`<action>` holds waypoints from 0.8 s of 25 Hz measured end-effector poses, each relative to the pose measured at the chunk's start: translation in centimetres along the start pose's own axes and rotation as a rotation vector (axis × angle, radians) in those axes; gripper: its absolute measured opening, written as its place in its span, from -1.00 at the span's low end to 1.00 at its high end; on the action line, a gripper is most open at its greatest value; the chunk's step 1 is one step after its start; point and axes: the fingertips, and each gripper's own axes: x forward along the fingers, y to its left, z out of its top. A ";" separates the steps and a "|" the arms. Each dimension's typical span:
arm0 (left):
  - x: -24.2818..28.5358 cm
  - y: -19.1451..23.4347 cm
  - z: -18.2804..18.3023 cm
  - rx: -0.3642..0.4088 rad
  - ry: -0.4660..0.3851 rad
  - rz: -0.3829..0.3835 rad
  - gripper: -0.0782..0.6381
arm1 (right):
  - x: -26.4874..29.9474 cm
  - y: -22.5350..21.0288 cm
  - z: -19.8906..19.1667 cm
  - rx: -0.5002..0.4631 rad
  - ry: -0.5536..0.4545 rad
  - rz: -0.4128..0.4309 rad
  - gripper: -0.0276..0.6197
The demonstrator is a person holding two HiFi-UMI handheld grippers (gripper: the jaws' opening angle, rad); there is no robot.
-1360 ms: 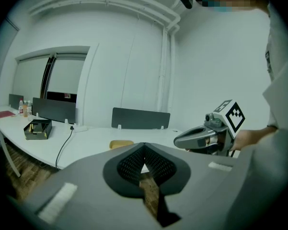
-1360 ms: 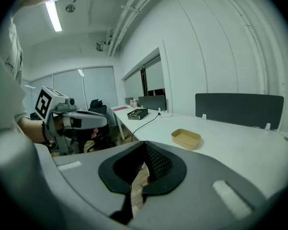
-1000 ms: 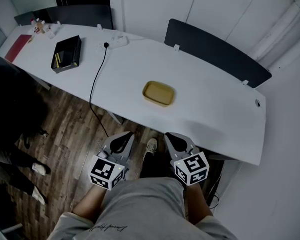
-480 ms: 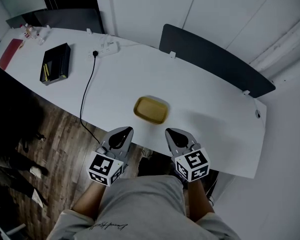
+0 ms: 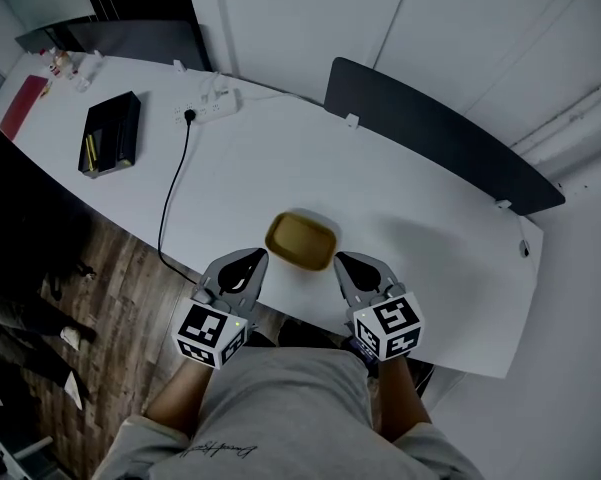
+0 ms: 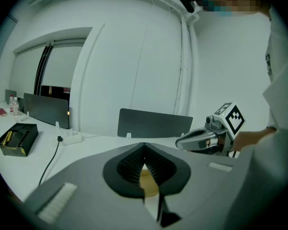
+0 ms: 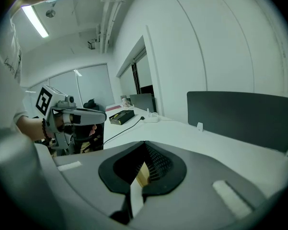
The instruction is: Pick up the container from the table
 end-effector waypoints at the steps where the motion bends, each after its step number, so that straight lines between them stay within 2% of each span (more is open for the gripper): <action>1: 0.2 0.1 0.0 0.000 0.002 0.003 -0.78 | 0.2 -0.2 0.0 0.002 0.003 0.001 -0.87; 9: 0.7 1.7 0.5 0.004 0.018 0.000 -0.78 | 1.0 -0.6 0.5 0.028 0.010 -0.017 -0.87; 20: 2.0 3.8 0.4 0.030 0.045 -0.072 -0.78 | 2.2 -1.0 0.7 0.051 0.033 -0.094 -0.87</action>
